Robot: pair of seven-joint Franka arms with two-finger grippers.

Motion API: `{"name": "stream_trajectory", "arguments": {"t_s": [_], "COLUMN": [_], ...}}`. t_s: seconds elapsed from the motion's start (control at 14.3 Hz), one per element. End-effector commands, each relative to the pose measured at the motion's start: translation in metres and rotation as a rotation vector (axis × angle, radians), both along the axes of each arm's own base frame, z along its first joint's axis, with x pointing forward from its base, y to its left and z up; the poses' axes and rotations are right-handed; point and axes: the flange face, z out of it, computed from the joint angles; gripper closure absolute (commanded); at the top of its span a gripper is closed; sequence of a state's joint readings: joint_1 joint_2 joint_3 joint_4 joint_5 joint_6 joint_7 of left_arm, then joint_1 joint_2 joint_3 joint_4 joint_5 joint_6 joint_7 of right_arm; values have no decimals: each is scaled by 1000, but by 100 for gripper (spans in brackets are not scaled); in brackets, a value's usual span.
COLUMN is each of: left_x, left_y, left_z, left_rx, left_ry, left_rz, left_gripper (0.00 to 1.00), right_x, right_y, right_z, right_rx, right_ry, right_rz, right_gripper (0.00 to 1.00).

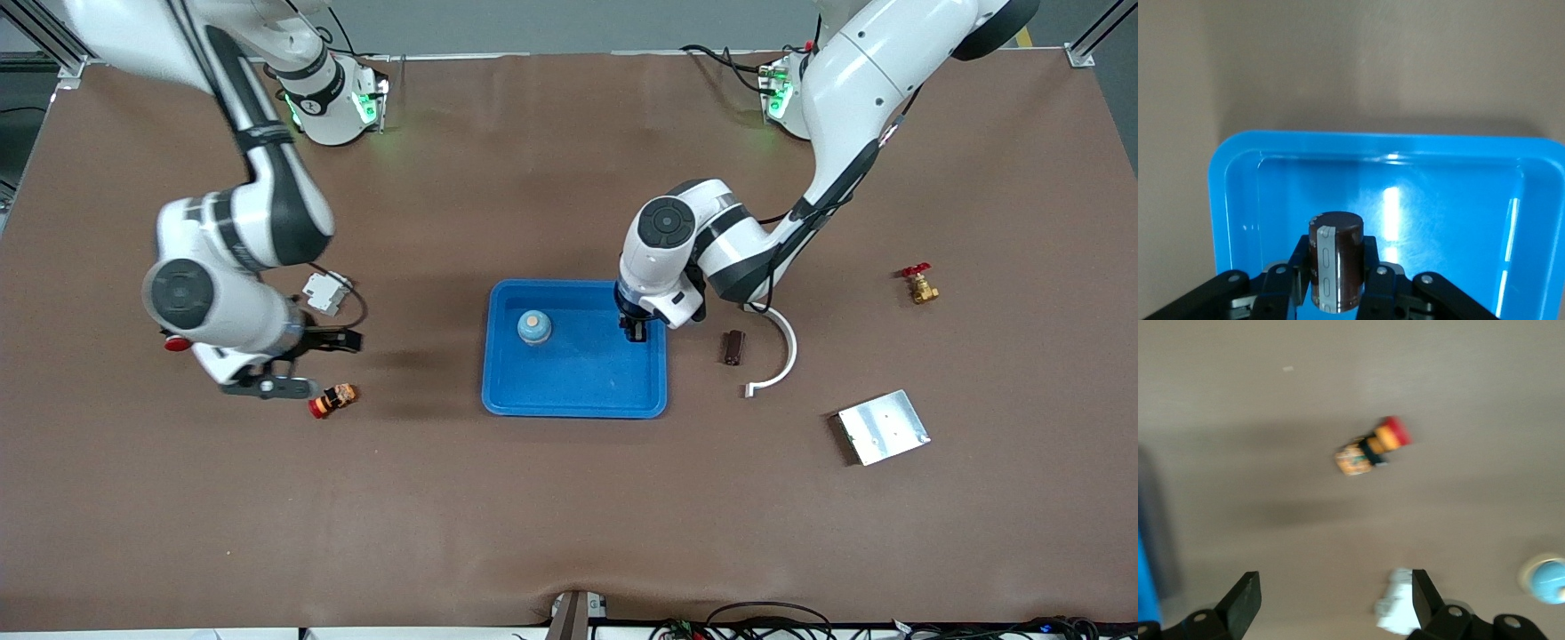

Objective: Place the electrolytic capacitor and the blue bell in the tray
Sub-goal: 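Move the left gripper's capacitor over the tray while the right gripper withdraws, then open the left gripper on the capacitor while the right gripper reaches the bell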

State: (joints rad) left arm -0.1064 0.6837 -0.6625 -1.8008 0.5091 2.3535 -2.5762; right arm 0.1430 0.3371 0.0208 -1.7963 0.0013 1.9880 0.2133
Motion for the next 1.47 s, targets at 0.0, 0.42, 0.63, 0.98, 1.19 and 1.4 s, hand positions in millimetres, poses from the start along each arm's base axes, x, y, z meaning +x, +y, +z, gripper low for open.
{"name": "stream_trajectory", "arguments": {"t_s": [0.0,0.42,0.63,0.98,1.19,1.4], "left_x": [-5,-8,-11,-11,-13,-14], "left_y": [-16,-16,-17,-20,-20,-21], "left_z": [-5,-29,-42,-46,-51,-55], "left_rx": [8,33,36,7,7,1], "left_ry": [-34,-78,-80,-86,-79,-74], "left_rz": [28,-36,-79,-87,-90,-91], "left_gripper": [100,100,100,100,100,100], "right_x": [-12,-34,-57,-90,-108,-112], "right_y": [-53,-168,-215,-245,-251,-250], "right_z": [3,-30,-60,-101,-118,-128], "right_rx": [4,-67,-80,-64,-37,-30], "right_ry": [5,64,55,36,75,78], "right_rz": [-2,-116,-179,-187,-197,-203], "right_gripper": [0,0,0,0,0,0]}}
